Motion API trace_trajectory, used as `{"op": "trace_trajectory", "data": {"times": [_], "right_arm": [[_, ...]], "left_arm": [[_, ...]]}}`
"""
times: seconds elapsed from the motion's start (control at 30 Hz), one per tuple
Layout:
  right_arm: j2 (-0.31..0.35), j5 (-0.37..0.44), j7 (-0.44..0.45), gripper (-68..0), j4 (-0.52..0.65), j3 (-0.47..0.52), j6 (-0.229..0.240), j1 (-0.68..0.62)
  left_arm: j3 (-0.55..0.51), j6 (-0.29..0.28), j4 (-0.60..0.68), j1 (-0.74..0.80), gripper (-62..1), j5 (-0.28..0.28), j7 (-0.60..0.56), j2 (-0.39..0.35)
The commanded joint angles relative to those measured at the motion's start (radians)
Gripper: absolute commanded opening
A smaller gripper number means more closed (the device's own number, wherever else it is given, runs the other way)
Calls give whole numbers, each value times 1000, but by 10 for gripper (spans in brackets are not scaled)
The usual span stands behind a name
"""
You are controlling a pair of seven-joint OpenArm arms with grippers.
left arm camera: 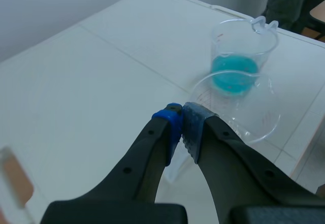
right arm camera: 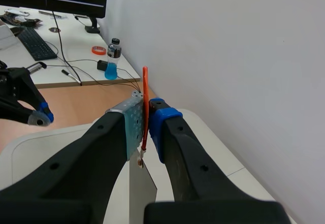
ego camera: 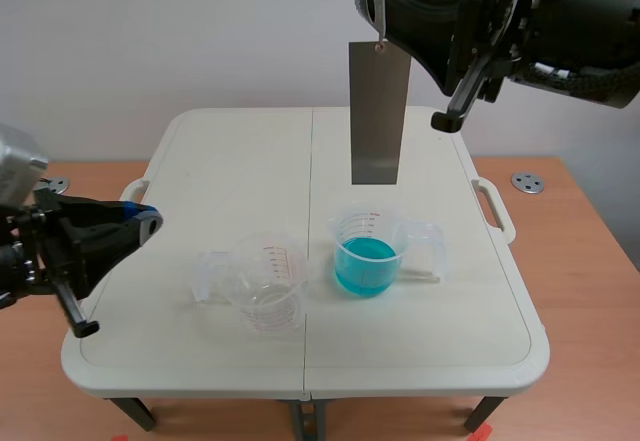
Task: Hold the metal plate by the orange handle, dip it into the blue solution, take it out and point at it, then put the plate back in the beaker on the left.
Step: 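Move the plate over the blue solution, then point at the plate with the left hand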
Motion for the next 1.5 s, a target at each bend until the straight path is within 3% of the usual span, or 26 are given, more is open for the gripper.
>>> {"op": "trace_trajectory", "data": {"times": [0.0,0.3,0.8,1.13,1.23,1.33,1.47], "right_arm": [[11,18,18,-662,2,10,5,23],[11,18,13,-662,2,10,5,23],[11,18,2,-662,2,10,5,23],[10,18,2,-662,2,10,5,23],[10,18,-7,-662,2,10,5,23],[10,18,-15,-662,2,10,5,23],[10,18,-17,-662,2,10,5,23]], "left_arm": [[14,-8,6,-23,-582,8,-5,22],[120,-16,6,-133,-582,82,61,116],[245,-7,2,-249,-582,82,208,235],[307,87,-1,-261,-582,179,209,312],[318,150,-2,-263,-582,209,209,325],[319,204,-3,-263,-582,209,209,331],[319,227,-3,-263,-582,209,209,331]]}}
